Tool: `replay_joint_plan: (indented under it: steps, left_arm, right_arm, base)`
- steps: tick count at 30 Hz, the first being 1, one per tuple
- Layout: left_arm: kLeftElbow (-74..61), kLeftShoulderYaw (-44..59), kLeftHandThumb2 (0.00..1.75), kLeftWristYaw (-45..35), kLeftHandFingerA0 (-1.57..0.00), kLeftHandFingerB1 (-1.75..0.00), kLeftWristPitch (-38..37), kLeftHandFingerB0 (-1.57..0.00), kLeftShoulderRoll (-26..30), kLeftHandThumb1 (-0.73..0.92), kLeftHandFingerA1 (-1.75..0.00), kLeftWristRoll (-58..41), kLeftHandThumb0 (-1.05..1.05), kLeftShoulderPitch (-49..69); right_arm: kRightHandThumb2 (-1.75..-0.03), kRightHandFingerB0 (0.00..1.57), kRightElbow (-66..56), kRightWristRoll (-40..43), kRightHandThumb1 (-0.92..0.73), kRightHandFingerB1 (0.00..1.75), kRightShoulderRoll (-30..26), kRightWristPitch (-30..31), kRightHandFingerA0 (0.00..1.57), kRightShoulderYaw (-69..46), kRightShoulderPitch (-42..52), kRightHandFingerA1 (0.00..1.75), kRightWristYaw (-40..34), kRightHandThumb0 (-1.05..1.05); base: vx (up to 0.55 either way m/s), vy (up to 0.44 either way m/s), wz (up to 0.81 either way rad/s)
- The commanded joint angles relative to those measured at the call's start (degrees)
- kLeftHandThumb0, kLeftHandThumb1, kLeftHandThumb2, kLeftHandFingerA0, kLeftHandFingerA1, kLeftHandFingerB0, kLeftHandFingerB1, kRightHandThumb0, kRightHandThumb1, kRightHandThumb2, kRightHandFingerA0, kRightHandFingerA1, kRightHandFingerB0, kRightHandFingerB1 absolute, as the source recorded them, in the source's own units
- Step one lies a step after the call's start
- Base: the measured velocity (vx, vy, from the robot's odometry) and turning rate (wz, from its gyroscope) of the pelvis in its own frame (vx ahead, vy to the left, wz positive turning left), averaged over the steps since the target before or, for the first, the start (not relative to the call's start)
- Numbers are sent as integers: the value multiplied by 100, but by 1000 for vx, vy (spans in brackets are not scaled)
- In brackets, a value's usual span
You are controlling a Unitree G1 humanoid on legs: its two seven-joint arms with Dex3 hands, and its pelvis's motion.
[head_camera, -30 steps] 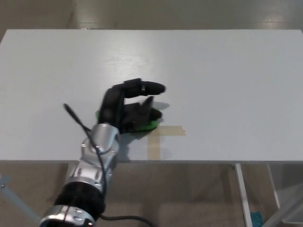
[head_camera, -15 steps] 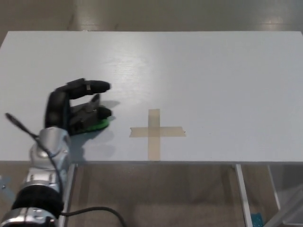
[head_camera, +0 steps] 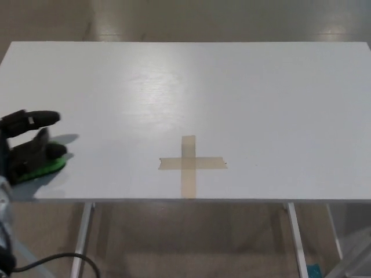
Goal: Use the left hand to press on the green eraser and wipe the desk from center to the left and then back to center.
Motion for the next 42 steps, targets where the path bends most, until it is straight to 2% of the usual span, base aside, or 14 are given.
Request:
replay_joint_plan:
  steps: [1, 6, 16, 20, 22, 28, 36, 37, 42]
  left_arm:
    - [453, 109, 66, -362, -103, -62, 159, -92, 162, 83, -60, -102, -12, 290]
    - [534, 68, 66, -357, -104, -61, 118, -93, 169, 83, -59, -66, -12, 275]
    - [382, -245, 66, -286, -108, -58, -6, -99, -183, 80, -60, 96, -16, 135]
    - [187, -494, 66, -107, -109, -58, 69, -100, -469, 78, -60, 212, -19, 58]
    - [-101, -782, 66, -57, -109, -58, 107, -101, -892, 78, -60, 303, -19, 6]
    - [-462, -1143, 66, -67, -110, -58, 176, -101, -1350, 78, -61, 375, -21, -28]
    - [-1181, -1704, 66, -62, -107, -59, 692, -99, -2069, 79, -63, 450, -21, -104]
    - [-1395, -1844, 65, -104, -106, -60, 833, -99, -2316, 79, -63, 421, -20, -90]
    - [-1799, -2203, 65, 1, -108, -62, 1016, -100, -2656, 79, -64, 619, -21, -36]
  right_arm:
    - [-63, 62, 53, 183, -77, 39, 27, 114, 79, -73, 51, 58, 123, -42]
    - [-63, 62, 117, 101, -77, 39, 0, 88, 79, -37, 47, 61, 55, -42]
    - [-63, 63, 92, 164, -77, 39, 16, 104, 79, -38, 43, 59, 18, -42]
    - [-63, 63, 120, 220, -76, 39, 53, 91, 79, -59, 16, 59, 81, -42]
    - [-63, 63, 106, 175, -77, 39, 21, 63, 79, -37, 34, 59, 95, -42]
    - [-63, 63, 14, 141, -77, 39, -17, 67, 79, -5, 70, 60, 131, -41]
    - [-64, 62, -142, 4, -76, 39, -48, 74, 78, 89, 76, 57, 25, -42]
    - [-64, 62, -163, 57, -76, 39, -43, 31, 78, 78, 99, 57, 80, -41]
    - [-63, 63, -160, 49, -76, 39, -49, -58, 79, 90, 92, 58, 69, -41]
  base:
    - [0, 0, 0]
    - [0, 0, 0]
    - [0, 0, 0]
    - [0, 0, 0]
    - [0, 0, 0]
    - [0, 0, 0]
    - [0, 0, 0]
    - [0, 0, 0]
    - [0, 0, 0]
